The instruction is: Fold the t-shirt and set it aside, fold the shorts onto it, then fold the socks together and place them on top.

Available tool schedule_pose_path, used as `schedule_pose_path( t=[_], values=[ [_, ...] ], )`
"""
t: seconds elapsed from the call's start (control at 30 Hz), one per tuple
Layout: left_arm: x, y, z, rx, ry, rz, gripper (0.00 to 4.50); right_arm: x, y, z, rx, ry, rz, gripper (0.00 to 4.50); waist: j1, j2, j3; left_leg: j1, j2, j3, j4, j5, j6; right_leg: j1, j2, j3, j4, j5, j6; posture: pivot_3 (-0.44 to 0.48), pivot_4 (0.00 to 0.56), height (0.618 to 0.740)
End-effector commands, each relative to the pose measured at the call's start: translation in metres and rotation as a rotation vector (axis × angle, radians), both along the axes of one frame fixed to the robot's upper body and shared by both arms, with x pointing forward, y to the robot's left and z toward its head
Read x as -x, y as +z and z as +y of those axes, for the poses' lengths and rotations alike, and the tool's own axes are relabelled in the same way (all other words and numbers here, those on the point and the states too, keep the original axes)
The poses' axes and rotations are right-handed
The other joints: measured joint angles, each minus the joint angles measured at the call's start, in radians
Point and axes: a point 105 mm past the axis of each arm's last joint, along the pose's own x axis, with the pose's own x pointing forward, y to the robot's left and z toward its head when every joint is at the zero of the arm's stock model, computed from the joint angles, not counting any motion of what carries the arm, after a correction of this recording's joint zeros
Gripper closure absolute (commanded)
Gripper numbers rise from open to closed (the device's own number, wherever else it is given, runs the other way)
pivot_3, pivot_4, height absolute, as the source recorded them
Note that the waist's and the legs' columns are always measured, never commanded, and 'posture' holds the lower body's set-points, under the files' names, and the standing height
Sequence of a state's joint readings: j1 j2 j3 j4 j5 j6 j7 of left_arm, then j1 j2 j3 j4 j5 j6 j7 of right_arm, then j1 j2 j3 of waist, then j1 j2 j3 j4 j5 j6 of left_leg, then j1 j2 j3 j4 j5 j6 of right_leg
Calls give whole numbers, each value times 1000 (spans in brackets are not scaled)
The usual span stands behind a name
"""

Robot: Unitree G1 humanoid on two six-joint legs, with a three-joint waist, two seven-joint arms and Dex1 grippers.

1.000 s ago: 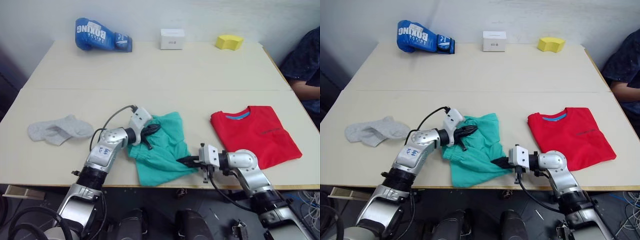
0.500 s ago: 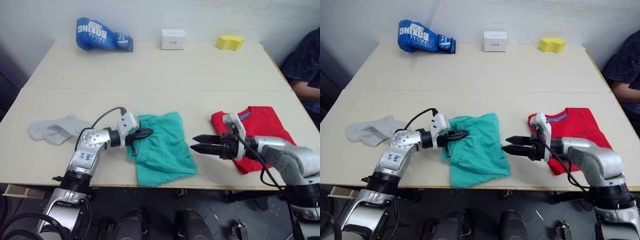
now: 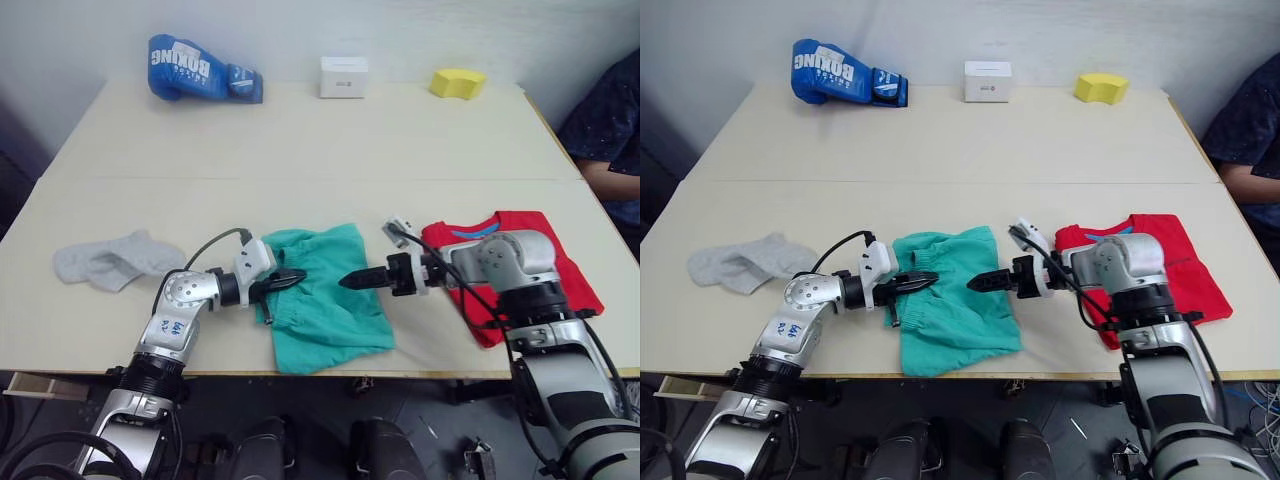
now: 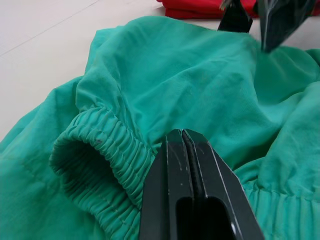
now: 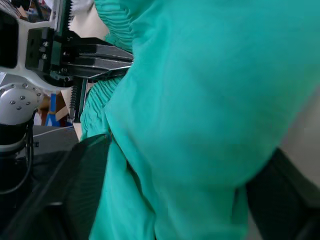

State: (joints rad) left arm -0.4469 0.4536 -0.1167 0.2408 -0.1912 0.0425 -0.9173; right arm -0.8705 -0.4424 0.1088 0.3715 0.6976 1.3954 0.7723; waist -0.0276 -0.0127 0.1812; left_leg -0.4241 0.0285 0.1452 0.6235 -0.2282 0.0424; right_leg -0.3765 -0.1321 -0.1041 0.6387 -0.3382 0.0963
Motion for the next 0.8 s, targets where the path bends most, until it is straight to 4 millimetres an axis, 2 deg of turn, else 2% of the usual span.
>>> schedule_pose_path(
  t=[0.03, 0.17, 0.27, 0.4, 0.43, 0.47, 0.53, 0.67, 0.8],
  values=[
    [0, -1, 3, -4, 19, -18, 4500, -9, 11, 3, -47, -43, -7, 2089, -1, 0, 0, 0, 0, 0, 0, 0, 0, 0, 0, 0, 0, 0, 0, 0, 150, 740],
    [0, -3, 0, 1, 20, -20, 4500, -12, 24, 8, -111, -71, -27, 3490, -2, 0, 0, 0, 0, 0, 0, 0, 0, 0, 0, 0, 0, 0, 0, 0, 150, 740],
    [2, 2, -3, 24, 1, -35, 4500, -8, 37, 10, -151, -52, -61, 4487, -2, 0, 0, 0, 0, 0, 0, 0, 0, 0, 0, 0, 0, 0, 0, 0, 150, 740],
    [5, 10, -5, 104, -26, -37, 4500, 7, 57, 3, -171, 1, -130, 4487, -1, 0, 0, -1, 0, 0, -1, 0, 0, 0, 0, 1, -1, 0, 0, 0, 150, 740],
    [11, 17, -7, 171, -59, 3, 4500, 14, 63, -2, -164, 26, -154, 4487, -1, 0, 0, -1, 0, 0, -1, -1, 0, 0, 0, 1, -1, 0, 0, 0, 150, 740],
    [18, 26, -9, 216, -108, 7, 4308, 20, 68, -8, -155, 45, -166, 4497, 0, 0, 0, -1, 0, 0, -1, -1, 0, 0, 0, 1, -2, 0, 0, 0, 150, 740],
    [31, 43, -12, 250, -180, -16, 3874, 31, 79, -22, -126, 70, -198, 4500, -1, 0, 0, -3, 0, -1, -1, -2, 0, -1, 0, 1, -2, 0, 0, 0, 150, 740],
    [57, 73, -8, 267, -273, -20, 2639, 51, 100, -69, -8, 69, -258, 4500, 0, 1, 1, -6, 0, -2, -1, -2, 1, -1, 0, 0, -7, 0, 0, 0, 150, 740],
    [70, 87, 1, 300, -267, 10, 1324, 72, 128, -115, 64, 75, -330, 4500, 0, 2, 2, -4, 0, -2, -3, -4, 1, 1, 0, 0, -12, 0, 1, 0, 150, 740]
  ],
)
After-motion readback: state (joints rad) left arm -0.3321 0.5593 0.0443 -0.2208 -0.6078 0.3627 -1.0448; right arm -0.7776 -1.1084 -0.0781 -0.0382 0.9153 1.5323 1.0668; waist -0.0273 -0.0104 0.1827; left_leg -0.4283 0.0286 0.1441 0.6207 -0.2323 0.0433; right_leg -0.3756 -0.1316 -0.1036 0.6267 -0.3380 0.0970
